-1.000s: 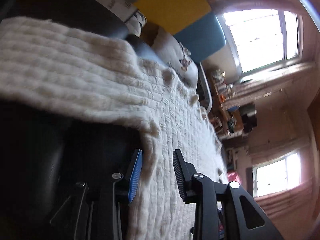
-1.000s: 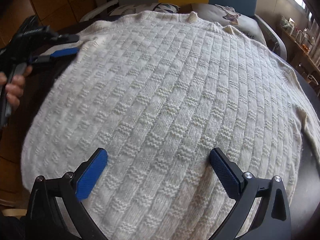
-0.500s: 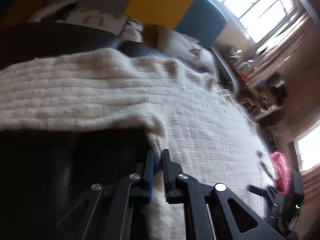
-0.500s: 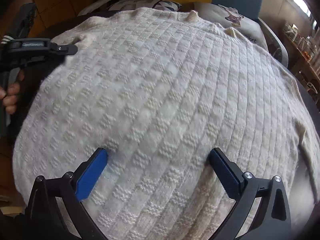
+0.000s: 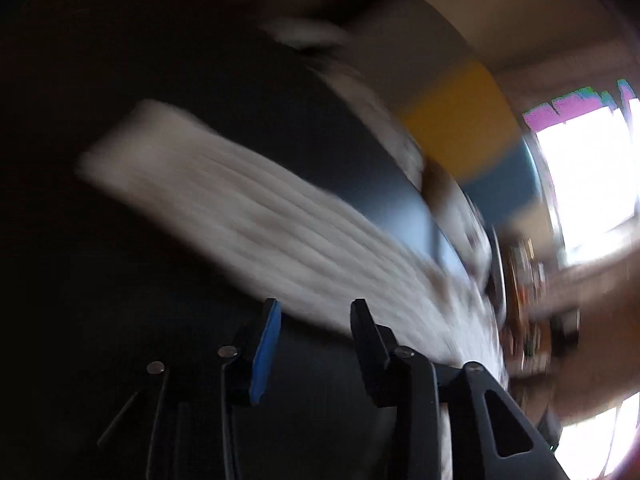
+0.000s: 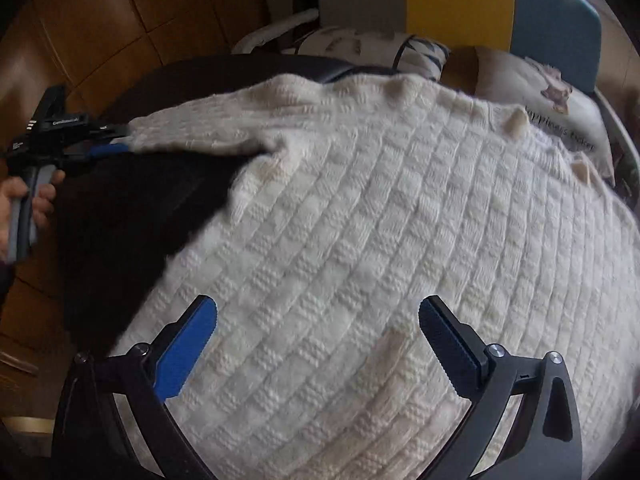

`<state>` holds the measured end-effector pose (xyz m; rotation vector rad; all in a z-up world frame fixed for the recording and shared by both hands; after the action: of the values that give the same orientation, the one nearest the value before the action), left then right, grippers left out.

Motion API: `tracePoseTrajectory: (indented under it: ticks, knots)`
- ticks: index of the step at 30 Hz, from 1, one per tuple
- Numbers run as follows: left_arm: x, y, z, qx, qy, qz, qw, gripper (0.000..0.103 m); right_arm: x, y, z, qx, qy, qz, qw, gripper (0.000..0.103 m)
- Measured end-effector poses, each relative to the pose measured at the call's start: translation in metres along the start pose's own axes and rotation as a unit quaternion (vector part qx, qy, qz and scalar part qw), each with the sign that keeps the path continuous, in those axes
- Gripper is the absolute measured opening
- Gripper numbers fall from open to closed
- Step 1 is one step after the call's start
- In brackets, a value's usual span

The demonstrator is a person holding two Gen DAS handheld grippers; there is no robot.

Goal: Fold clothes

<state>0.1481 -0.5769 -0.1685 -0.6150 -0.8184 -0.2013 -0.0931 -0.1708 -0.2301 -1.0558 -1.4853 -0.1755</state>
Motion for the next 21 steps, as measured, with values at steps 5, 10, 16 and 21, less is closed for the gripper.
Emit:
tracePoseTrajectory:
  ticks: [5, 10, 16, 21]
  knots:
    - [0.022, -0.021, -0.076, 0.087, -0.014, 0.006, 0.9961, 0.041, -0.003, 0.001, -0.01, 0.012, 0.026, -0.004, 1.0, 0.103]
    - [0.009, -0.026, -0.075, 0.099, 0.009, 0.004, 0.995, 0.043, 0.0, -0.002, -0.023, 0.021, 0.028, 0.005, 0.999, 0.103]
    - [-0.003, -0.037, -0.061, 0.073, -0.025, 0.011, 0.997, 0.039, 0.007, -0.017, -0.037, 0.044, 0.043, 0.027, 0.998, 0.103]
    - [0.012, -0.039, -0.042, 0.018, -0.074, 0.047, 0.996, 0.005, -0.001, -0.052, -0.043, 0.05, 0.06, 0.054, 0.995, 0.103]
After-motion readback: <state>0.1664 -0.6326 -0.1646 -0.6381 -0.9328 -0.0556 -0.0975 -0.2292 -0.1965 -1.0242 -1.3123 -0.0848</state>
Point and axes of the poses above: each gripper's, at about its wrist camera, not at the fingertips, and x roughly against the way its jaws point, z to its right, y to its underside, the point moved 2 cm from there along -x, roughly the way its jaws point, and after that the axes turned 15 degrees about -x, right-handed, at the moved point
